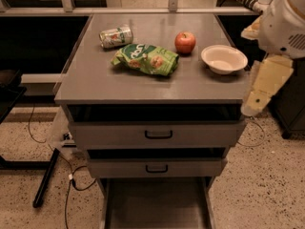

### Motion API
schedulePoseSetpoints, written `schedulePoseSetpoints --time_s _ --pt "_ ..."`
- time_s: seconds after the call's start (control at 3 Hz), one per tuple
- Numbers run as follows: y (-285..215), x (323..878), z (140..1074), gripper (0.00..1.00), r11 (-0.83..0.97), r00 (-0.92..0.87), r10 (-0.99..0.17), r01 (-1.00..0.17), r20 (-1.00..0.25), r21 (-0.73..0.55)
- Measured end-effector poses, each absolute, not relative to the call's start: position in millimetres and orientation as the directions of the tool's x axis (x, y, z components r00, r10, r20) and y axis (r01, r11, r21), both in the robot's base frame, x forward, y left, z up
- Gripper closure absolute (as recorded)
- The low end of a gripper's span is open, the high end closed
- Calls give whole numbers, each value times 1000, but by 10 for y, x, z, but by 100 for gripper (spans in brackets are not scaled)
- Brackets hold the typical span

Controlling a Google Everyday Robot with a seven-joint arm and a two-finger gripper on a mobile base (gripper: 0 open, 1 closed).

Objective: Place green rice chip bag into bottom drawer

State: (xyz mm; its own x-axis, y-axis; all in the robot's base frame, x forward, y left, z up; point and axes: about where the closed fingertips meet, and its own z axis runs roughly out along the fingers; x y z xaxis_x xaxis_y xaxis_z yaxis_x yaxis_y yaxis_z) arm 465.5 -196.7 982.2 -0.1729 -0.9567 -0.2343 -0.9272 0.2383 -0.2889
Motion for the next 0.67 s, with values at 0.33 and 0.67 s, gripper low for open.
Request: schedulePoseSetpoints --time_s 0.33,0.67 --pt "-1628 5028 9951 0 175 -71 -954 -921 -292 -349" --pt "-1334 5410 10086 0 140 25 -922 -908 -386 -394"
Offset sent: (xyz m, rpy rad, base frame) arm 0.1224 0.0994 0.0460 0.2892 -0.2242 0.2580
